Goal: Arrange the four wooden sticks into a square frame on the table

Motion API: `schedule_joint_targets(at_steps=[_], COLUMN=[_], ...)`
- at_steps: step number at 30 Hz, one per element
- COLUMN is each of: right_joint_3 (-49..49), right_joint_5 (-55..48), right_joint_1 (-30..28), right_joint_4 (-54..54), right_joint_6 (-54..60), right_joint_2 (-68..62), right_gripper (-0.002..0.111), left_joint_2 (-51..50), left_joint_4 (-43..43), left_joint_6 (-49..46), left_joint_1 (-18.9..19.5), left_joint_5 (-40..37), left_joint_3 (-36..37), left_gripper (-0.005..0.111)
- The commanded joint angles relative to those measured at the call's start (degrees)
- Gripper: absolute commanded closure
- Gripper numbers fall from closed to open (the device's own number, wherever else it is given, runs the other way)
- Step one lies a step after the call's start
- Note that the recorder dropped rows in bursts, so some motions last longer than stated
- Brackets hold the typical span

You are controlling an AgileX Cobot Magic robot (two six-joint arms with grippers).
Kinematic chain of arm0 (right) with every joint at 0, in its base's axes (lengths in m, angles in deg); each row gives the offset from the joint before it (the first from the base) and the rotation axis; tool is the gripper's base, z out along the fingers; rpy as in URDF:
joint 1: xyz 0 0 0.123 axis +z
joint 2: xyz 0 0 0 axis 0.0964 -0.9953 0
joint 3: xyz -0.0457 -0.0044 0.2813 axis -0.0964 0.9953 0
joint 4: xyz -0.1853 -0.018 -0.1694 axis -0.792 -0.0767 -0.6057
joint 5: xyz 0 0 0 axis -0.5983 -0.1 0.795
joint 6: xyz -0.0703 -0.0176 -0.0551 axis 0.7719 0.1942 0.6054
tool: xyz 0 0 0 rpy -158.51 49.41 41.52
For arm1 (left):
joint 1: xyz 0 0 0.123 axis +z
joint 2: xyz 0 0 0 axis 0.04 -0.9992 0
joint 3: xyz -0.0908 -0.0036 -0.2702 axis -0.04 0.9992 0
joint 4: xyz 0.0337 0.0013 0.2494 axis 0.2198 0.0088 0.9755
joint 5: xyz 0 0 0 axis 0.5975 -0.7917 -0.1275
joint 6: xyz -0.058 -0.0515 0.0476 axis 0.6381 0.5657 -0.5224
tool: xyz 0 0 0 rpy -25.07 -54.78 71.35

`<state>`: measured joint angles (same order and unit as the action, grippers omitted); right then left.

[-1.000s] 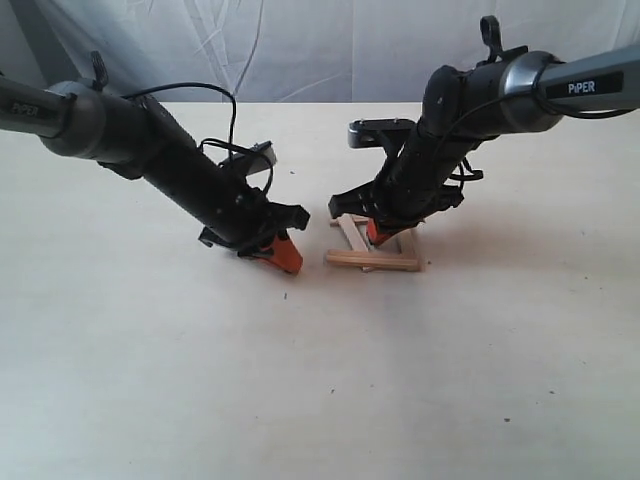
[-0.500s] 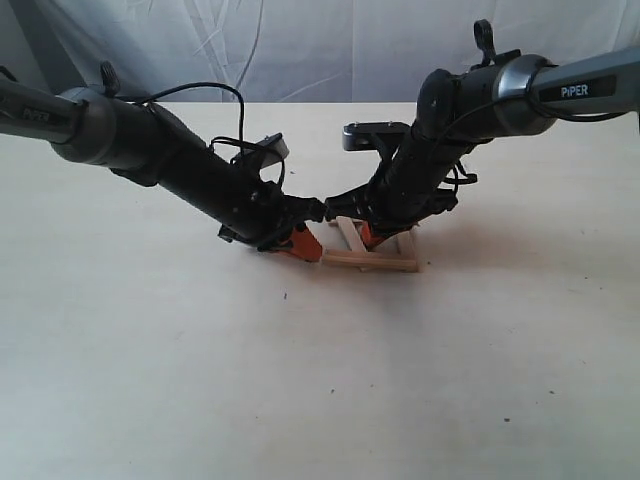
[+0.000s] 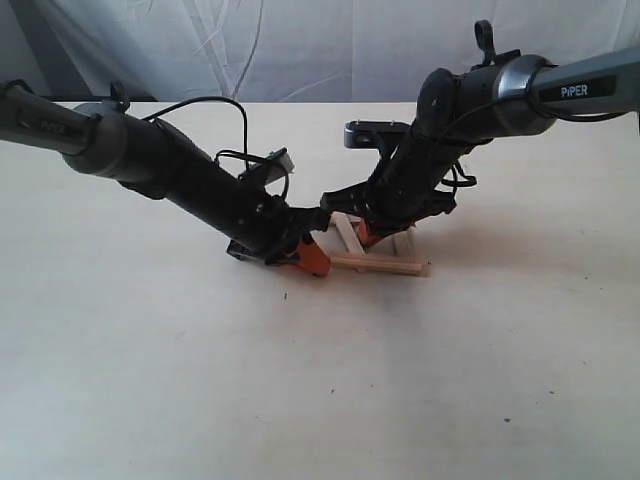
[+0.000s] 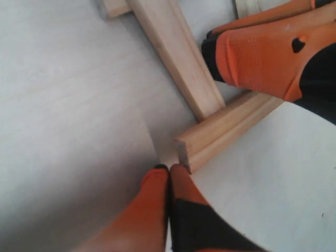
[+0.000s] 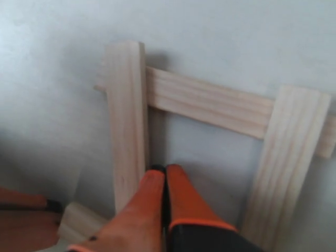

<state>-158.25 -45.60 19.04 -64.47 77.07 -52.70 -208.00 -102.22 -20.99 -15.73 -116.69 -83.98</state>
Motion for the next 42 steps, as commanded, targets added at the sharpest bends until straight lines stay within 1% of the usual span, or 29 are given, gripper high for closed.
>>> schedule_joint_targets(at_steps=[1,14,19,22,25,29,32,34,36,42], right_joint_3=[-0.28,-0.28,-0.28,-0.28,-0.28,-0.28,-0.28,-0.28,-0.28,-0.17], right_joint_5=[1.44,1.98,0.07,0.0,-1.21,-5.74,-8.82,-9.6,-9.53,-11.73], right_joint_1=[0.13,1.32,-0.79,-2.71,-4.52,-6.32,-6.89,-6.78,-6.07,-3.93], right_joint_4=[3.37,3.49,2.72,2.36,1.61,-2.32,-6.41,-4.36,-3.05,-2.29], right_joint_6=[-0.08,-0.08,-0.08,-0.08,-0.08,-0.08,-0.9,-0.9,-0.9,-0.9], right_joint_2=[0.15,0.15,1.45,3.14,4.06,4.19,4.19,4.19,4.19,1.69], right_gripper=[0.109,0.109,0.109,0.109,0.109,0.109,0.109,0.109,0.109,0.109], left_joint_2=[-0.21,-0.1,2.22,4.37,4.82,4.17,3.95,3.53,2.8,0.8], left_joint_4=[-0.35,-0.35,-0.94,-2.58,-5.01,-7.42,-13.22,-13.2,-13.21,-13.0], left_joint_6=[-0.65,-0.65,-0.65,-0.65,-0.91,-2.5,-4.07,-3.96,-3.86,-3.72], left_joint_1=[-0.36,-0.09,2.51,3.75,3.75,2.38,-0.11,-2.05,-3.19,-3.3], left_joint_5=[-0.63,-1.27,-1.22,0.39,2.01,3.39,6.79,9.61,10.9,10.1], left_joint_3=[0.1,0.1,0.1,0.1,0.1,-0.11,-1.06,-1.68,-1.68,-1.68], left_gripper=[0.107,0.107,0.107,0.107,0.107,0.107,0.107,0.107,0.107,0.107])
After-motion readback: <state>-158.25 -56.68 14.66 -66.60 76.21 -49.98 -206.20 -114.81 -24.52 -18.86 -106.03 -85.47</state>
